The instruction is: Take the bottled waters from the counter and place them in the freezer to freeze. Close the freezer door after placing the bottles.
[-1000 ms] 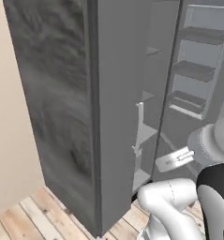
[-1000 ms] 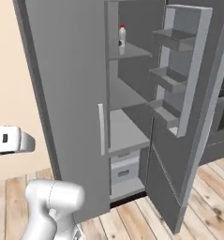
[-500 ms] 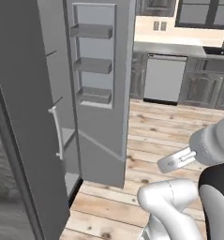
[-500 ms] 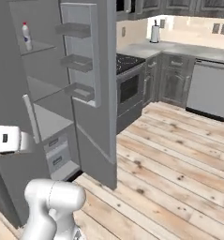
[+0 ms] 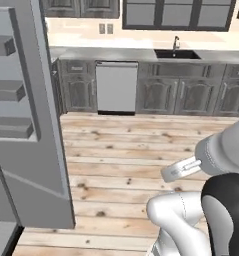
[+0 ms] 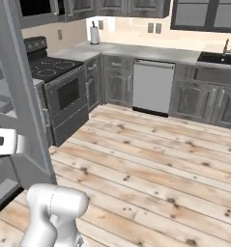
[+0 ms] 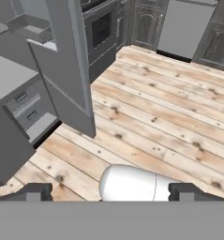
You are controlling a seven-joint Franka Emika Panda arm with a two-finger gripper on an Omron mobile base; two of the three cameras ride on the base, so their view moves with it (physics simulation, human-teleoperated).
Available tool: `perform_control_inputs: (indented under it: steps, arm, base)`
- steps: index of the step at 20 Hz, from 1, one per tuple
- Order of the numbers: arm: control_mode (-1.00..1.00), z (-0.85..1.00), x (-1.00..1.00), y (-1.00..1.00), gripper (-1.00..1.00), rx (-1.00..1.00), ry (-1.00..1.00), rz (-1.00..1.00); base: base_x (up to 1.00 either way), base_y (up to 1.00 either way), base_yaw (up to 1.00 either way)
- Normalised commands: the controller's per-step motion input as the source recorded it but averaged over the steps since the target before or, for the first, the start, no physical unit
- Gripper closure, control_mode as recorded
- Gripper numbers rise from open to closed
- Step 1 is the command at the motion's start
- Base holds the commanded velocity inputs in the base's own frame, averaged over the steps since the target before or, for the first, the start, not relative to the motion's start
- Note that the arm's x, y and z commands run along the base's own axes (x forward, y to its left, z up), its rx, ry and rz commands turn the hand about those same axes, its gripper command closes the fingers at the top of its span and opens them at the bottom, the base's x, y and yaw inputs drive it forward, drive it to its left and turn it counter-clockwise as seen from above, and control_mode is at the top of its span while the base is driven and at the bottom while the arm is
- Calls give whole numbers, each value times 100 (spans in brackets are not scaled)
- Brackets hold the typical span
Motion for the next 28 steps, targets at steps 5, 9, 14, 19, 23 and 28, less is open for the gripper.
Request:
perform_control_inputs:
  steps: [5, 9, 14, 19, 23, 28]
  arm:
    - [100, 0, 0, 0, -100, 0, 0, 0]
    - [100, 0, 0, 0, -100, 0, 0, 0]
    - [100, 0, 0, 0, -100, 0, 0, 0]
    - [100, 0, 0, 0, -100, 0, 0, 0]
    - [100, 0, 0, 0, -100, 0, 0, 0]
    - [100, 0, 0, 0, -100, 0, 0, 0]
  base:
    - [100, -94, -3]
    - [100, -94, -2]
    - [100, -93, 10]
    - [95, -66, 41]
    - [85, -30, 57]
    - [80, -12, 63]
